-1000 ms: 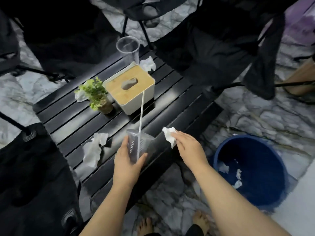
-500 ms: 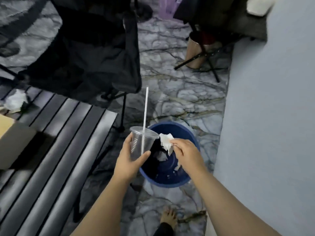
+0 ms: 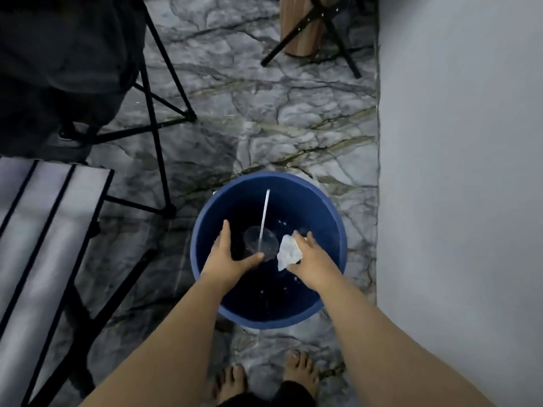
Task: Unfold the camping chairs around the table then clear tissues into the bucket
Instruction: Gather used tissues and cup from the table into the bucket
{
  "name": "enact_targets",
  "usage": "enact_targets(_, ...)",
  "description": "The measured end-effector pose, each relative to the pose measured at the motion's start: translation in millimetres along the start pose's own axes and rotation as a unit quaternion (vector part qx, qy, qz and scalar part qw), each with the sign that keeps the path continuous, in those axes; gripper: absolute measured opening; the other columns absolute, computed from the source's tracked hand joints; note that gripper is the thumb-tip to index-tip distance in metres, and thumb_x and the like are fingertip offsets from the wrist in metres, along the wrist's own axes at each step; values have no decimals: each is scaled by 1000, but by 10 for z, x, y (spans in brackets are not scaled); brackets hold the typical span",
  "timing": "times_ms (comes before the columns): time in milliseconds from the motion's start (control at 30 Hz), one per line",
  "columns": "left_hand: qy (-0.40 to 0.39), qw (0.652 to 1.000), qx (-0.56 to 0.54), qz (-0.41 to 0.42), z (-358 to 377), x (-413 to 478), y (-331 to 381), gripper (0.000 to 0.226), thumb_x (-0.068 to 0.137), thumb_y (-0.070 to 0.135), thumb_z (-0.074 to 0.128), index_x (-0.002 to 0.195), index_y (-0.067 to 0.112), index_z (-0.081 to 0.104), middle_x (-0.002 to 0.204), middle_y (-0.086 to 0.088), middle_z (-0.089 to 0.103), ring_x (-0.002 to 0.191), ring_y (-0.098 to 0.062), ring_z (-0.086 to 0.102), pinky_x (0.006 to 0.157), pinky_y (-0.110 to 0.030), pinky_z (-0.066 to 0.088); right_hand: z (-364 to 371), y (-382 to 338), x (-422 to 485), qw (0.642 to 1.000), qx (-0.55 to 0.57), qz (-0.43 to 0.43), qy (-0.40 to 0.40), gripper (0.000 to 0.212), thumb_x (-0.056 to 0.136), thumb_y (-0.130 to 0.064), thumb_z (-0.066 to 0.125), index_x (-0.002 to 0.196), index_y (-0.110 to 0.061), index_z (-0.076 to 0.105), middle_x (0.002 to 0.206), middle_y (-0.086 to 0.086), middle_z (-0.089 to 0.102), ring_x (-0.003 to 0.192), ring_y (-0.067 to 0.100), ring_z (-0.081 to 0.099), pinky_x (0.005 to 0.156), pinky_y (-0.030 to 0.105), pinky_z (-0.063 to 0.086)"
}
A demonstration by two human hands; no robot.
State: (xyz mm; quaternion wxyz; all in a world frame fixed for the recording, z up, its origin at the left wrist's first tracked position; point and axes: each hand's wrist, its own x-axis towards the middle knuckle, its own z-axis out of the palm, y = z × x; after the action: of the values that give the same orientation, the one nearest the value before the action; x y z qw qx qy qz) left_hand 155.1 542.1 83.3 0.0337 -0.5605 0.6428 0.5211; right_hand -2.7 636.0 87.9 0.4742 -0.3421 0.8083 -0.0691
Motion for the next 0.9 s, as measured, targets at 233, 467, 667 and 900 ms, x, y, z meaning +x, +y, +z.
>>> enact_targets(233,109,937,324,71,-375,-593,166,70,94,52,34,149,29,-2,160,7,1,147,-18,-10,119,-48,-2,-137,-259,-498,980,-185,-72,34,66,99,-41,38,151,-26,1,161,-4,-10,148,19,-10,120,45,7)
enact_targets(467,142,926,349,-7,-1066,-1653,629,62,96,45,30,149,26,5,160,3,5,147,-22,-7,117,-53,-5,-573,-1401,-1312,942,-302,-145,-26,59,100,-33,37,151,-23,9,161,1,-4,148,24,-4,119,50,10)
enact_targets(667,187,941,272,-78,-1728,-2453,522,58,96,40,34,148,26,12,159,2,12,147,-23,-1,118,-51,0,-450,-2476,-1929,890,-377,-248,-59,57,100,-32,37,150,-23,12,161,0,-1,148,23,0,118,46,15)
enact_targets(900,307,924,139,-179,-2234,-3363,-491,58,94,40,41,146,25,19,155,3,20,145,-20,9,116,-45,12,534,-3232,-2357,813,-443,-362,-107,58,99,-34,39,150,-25,12,161,-2,2,148,20,3,118,44,17)
